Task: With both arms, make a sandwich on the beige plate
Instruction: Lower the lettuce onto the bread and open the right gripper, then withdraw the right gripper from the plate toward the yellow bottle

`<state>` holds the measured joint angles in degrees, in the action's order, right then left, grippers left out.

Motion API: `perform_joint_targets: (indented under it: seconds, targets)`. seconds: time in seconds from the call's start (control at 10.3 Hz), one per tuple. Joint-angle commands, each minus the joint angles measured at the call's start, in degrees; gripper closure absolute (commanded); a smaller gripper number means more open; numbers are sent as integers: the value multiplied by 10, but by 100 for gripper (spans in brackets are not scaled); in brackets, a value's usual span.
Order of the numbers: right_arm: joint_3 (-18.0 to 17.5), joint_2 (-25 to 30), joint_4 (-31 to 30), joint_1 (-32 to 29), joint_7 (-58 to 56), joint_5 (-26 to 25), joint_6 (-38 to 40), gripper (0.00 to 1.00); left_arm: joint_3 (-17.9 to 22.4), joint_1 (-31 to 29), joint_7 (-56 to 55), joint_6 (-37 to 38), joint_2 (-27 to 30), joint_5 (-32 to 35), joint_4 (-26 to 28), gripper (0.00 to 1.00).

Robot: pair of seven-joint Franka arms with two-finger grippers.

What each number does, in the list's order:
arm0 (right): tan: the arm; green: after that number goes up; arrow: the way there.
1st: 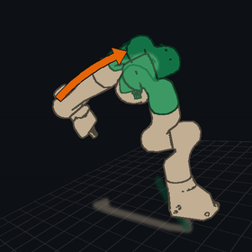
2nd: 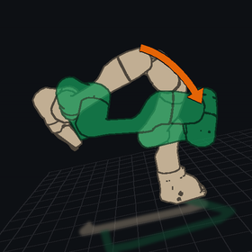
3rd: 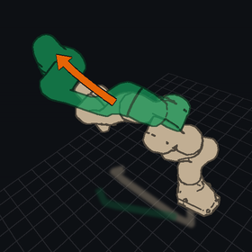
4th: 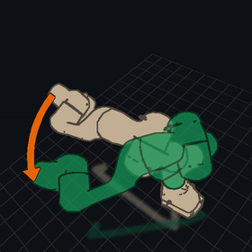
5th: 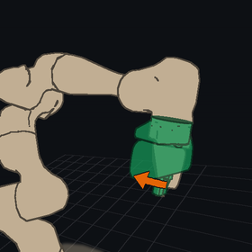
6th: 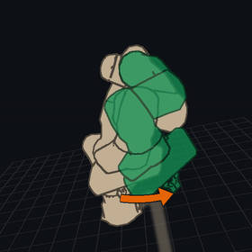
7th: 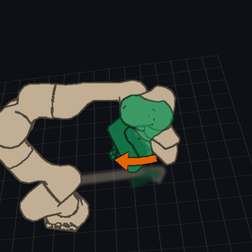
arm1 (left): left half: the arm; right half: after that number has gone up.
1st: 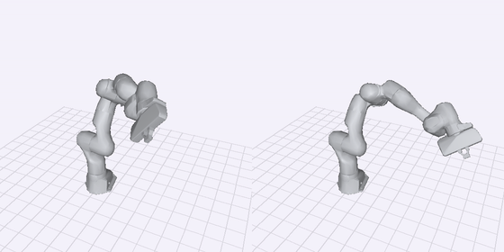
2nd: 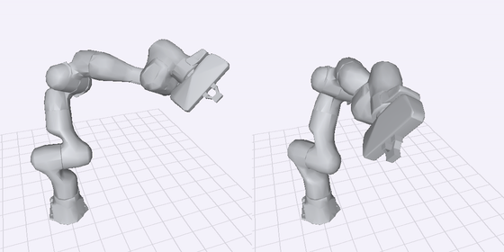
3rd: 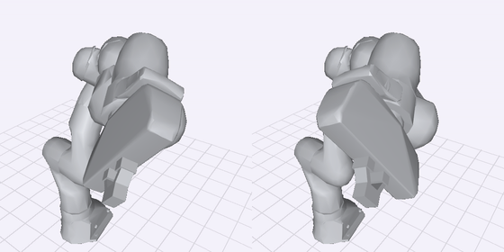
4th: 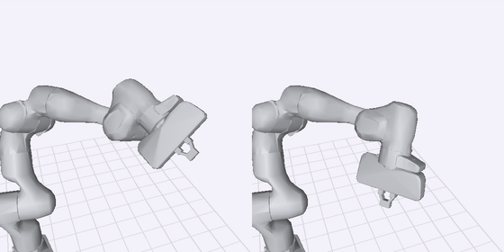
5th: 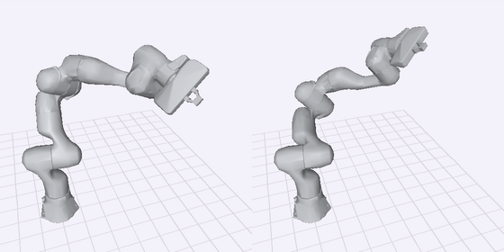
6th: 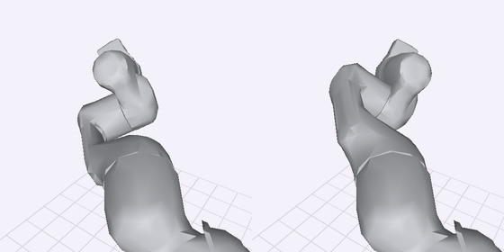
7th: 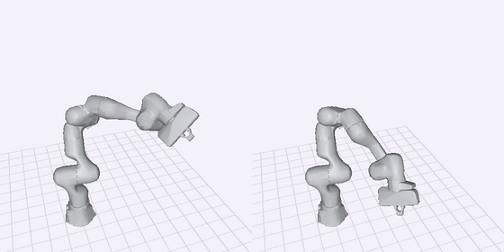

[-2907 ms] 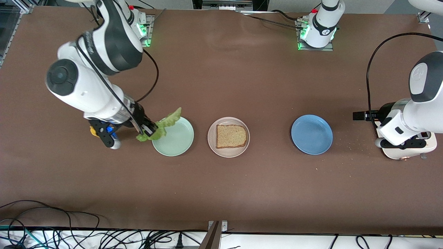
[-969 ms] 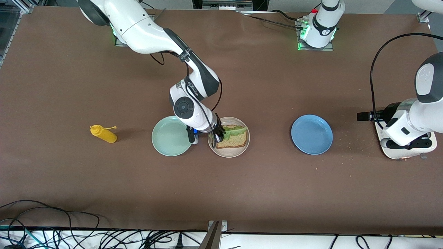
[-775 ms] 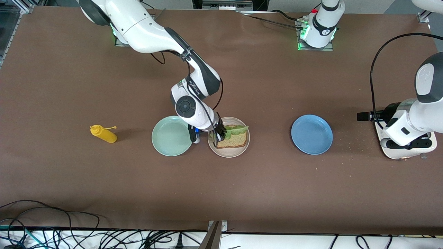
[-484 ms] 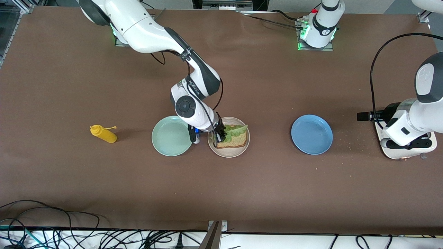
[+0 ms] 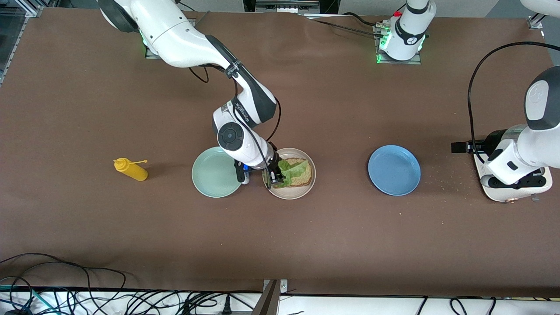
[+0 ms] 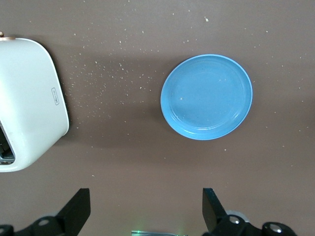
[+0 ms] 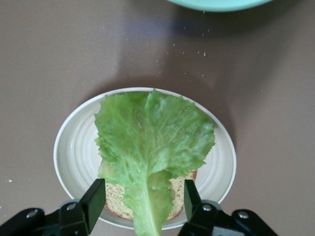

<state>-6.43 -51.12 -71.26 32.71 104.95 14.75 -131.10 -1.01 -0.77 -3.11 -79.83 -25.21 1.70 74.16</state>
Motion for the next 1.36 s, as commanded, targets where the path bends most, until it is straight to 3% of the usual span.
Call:
perform_joint_targets:
  seconds: [0.0,0.39,0.68,0.97,1.07,1.26]
  targets:
    - [12,8,37,-1,4,2,78,3,-5,-1,4,1,9,19,8,0]
    - [10,90,67,-66,-83,2,274,0,-5,-1,3,2,9,19,11,0]
    - [10,173,67,-150,-273,2,432,0,-5,-1,3,3,9,19,12,0]
    - [12,230,67,-251,-488,-4,535,0,-5,0,2,6,9,19,11,0]
    - [28,244,66,-272,-583,-19,560,0,-5,0,2,6,9,19,11,0]
    - [101,264,61,-279,-766,-23,579,0,-5,0,2,6,9,19,11,0]
